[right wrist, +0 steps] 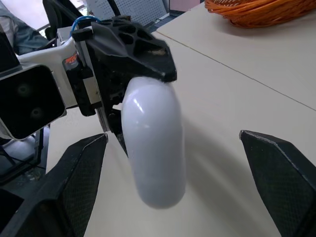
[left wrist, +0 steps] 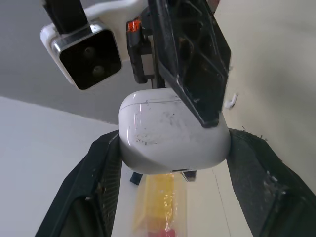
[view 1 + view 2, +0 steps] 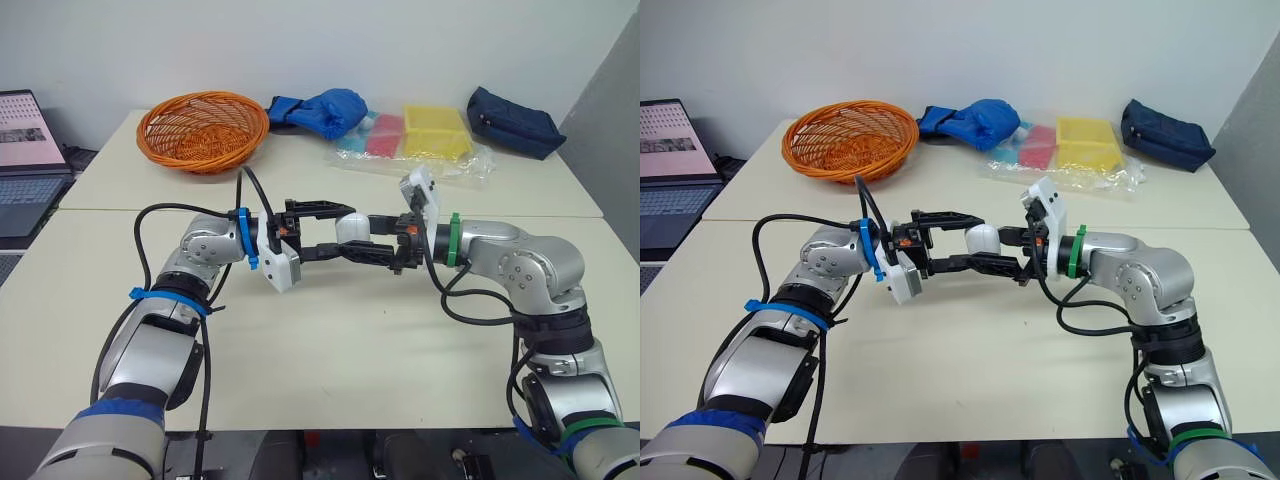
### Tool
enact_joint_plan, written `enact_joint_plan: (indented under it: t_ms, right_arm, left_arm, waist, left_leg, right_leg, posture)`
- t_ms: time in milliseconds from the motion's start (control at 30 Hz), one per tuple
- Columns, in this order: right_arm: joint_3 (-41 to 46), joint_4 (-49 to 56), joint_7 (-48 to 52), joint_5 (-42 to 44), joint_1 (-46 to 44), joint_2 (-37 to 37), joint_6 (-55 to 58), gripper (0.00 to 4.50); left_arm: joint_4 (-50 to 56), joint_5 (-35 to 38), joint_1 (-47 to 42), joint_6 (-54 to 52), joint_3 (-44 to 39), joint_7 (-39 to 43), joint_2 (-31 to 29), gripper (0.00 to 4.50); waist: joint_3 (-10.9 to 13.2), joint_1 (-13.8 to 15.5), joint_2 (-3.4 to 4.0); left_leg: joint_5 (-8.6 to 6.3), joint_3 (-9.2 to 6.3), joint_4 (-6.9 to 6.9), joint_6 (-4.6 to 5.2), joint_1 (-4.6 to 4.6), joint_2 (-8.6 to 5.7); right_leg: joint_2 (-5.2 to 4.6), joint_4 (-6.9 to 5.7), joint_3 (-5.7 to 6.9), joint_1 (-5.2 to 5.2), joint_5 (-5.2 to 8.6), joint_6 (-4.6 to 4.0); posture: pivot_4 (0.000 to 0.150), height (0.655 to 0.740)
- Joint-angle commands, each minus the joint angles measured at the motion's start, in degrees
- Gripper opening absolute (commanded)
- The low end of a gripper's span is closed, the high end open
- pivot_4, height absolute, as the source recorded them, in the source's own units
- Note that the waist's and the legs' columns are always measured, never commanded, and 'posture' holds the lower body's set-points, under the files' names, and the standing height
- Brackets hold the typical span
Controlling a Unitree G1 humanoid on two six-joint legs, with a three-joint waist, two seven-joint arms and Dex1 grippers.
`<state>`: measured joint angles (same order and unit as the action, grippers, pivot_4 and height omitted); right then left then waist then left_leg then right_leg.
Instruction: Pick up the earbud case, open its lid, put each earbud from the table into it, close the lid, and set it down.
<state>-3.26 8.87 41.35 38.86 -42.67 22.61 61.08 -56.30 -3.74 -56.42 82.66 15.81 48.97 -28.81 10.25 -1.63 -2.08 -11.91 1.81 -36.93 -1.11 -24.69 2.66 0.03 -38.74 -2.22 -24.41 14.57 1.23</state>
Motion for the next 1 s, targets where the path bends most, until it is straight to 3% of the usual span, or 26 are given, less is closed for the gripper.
enact_joint_plan:
  t_ms: [33,200,267,367,567,600,867,1000]
  right_arm:
    - [2.0,2.0,-2.0,1.7,-0.6,-1.0,1.4,4.5]
    - [3.3,2.1,-3.7,2.9,-0.5,-2.1,2.2,4.5]
    - [3.8,2.1,-4.2,3.5,-0.4,-2.5,2.9,4.13]
    - [4.4,2.1,-4.8,4.4,-0.4,-2.7,3.7,3.3]
    - [4.1,0.3,-4.9,3.5,-0.9,-2.1,2.8,1.09]
    - [4.4,0.1,-5.0,3.6,-0.9,-2.1,2.9,0.9]
    - [4.9,1.4,-5.8,4.1,0.7,-2.3,2.6,0.9]
    - [5.4,1.3,-6.0,4.1,0.6,-2.1,2.2,0.88]
  left_arm:
    - [-0.9,-1.0,-2.1,1.5,0.2,-2.4,0.1,2.75]
    - [-1.6,-1.8,-2.6,2.2,0.5,-4.3,0.0,2.75]
    - [-1.9,-2.3,-2.6,2.6,0.7,-4.9,-0.1,2.75]
    - [-2.0,-2.7,-2.7,3.0,1.2,-5.5,-0.2,2.75]
    - [-3.5,-4.9,-3.5,3.0,1.3,-7.8,0.0,2.75]
    - [-3.8,-5.2,-3.7,2.9,1.3,-8.2,0.2,2.75]
    - [-4.4,-6.7,-3.3,3.4,1.9,-10.7,-0.1,2.75]
    - [-4.0,-3.2,-3.0,2.7,3.9,-9.3,-0.7,4.0]
  waist:
    - [0.0,0.0,0.0]
    - [0.0,0.0,0.0]
    - [0.0,0.0,0.0]
    - [0.0,0.0,0.0]
    - [0.0,0.0,0.0]
    - [0.0,0.0,0.0]
    - [0.0,0.0,0.0]
    - [0.0,0.0,0.0]
  left_leg:
    - [0.0,0.0,0.0,0.0,0.0,-0.01]
    - [0.0,0.0,-0.05,0.0,0.01,0.01]
    - [0.01,0.0,-0.05,0.0,0.01,0.0]
    - [0.01,-0.01,-0.05,0.0,0.01,0.0]
    - [0.01,0.0,-0.05,0.0,0.02,-0.01]
    - [0.01,-0.01,-0.05,0.0,0.02,-0.02]
    - [0.01,-0.01,-0.04,0.0,0.02,-0.02]
    - [0.01,-0.01,-0.05,0.0,0.02,-0.01]
  right_leg:
    - [0.0,0.0,0.0,0.0,0.0,0.01]
    - [0.01,-0.07,0.0,0.0,0.03,0.05]
    - [0.03,-0.08,0.0,0.0,0.05,0.08]
    - [0.04,-0.09,0.01,0.0,0.02,0.04]
    - [0.04,-0.09,0.0,0.0,0.03,0.05]
    - [0.04,-0.1,0.01,0.0,0.05,0.08]
    - [0.05,-0.1,0.01,0.0,0.13,0.21]
    - [0.05,-0.11,0.0,0.0,0.12,0.21]
  posture:
    - [0.15,0.74]
    - [0.15,0.74]
    - [0.15,0.74]
    - [0.15,0.74]
    - [0.15,0.74]
    - [0.15,0.74]
    - [0.15,0.74]
    - [0.15,0.74]
